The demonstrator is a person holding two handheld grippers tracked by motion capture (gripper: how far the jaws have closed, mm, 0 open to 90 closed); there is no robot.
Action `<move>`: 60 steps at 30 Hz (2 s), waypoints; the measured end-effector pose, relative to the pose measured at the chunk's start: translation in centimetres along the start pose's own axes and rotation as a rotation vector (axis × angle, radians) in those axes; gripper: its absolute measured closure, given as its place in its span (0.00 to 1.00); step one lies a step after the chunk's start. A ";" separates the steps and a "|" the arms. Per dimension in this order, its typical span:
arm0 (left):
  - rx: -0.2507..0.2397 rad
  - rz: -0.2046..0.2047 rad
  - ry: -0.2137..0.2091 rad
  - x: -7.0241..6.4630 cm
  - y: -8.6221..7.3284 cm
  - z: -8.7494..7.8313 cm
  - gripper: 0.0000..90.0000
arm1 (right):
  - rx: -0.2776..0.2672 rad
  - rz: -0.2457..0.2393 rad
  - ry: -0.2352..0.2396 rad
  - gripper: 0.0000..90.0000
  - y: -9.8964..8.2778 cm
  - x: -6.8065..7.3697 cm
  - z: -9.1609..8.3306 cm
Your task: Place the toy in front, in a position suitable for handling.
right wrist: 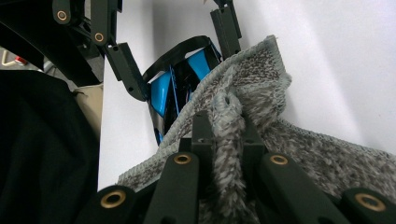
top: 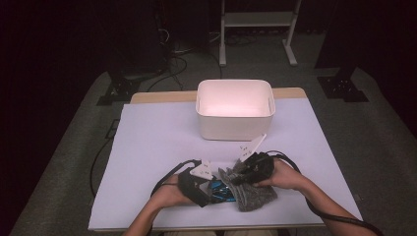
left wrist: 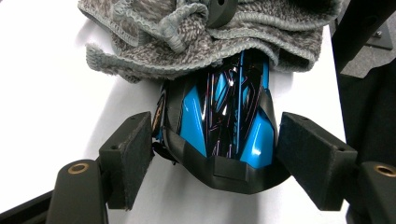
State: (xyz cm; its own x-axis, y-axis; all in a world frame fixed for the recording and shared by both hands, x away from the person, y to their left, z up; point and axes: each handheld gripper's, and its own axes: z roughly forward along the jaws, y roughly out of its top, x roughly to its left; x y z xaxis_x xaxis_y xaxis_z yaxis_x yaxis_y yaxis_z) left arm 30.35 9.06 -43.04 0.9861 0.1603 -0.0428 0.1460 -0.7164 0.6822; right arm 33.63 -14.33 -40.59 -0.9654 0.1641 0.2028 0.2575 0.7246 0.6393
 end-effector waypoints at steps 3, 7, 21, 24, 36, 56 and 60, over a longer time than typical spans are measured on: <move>-0.005 0.000 -0.001 0.0 -0.1 -0.2 0.31 | -0.008 -0.007 -0.019 0.90 -0.1 0.4 0.0; -0.024 -0.026 -0.003 0.3 -0.2 -0.3 0.40 | -0.033 -0.006 -0.037 0.90 -0.4 0.8 -0.1; -0.043 -0.265 -0.112 3.2 -1.1 0.9 0.33 | -0.025 -0.031 -0.092 0.91 -1.0 1.3 0.7; -0.062 -0.343 -0.171 3.6 -1.3 1.4 0.36 | -0.032 -0.024 -0.098 0.91 -1.1 1.5 0.7; -0.050 -0.062 0.022 0.2 0.1 0.3 0.45 | -0.055 -0.026 -0.061 0.90 0.3 0.3 -1.5; -0.003 0.169 0.162 -2.7 0.5 -0.5 0.46 | -0.010 0.057 0.045 0.90 -0.2 -0.7 -0.7; -0.006 0.145 0.139 -2.3 0.5 -0.6 0.47 | -0.041 0.064 0.044 0.90 -0.6 -0.5 -0.7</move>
State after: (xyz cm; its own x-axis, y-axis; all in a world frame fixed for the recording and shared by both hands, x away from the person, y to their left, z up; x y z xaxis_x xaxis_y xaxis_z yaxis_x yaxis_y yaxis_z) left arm 28.09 8.74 -42.20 0.9764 0.1484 0.1567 0.0029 -0.7350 0.6780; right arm 34.00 -15.35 -40.55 -0.9442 0.1794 0.2761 0.3213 0.6851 0.6538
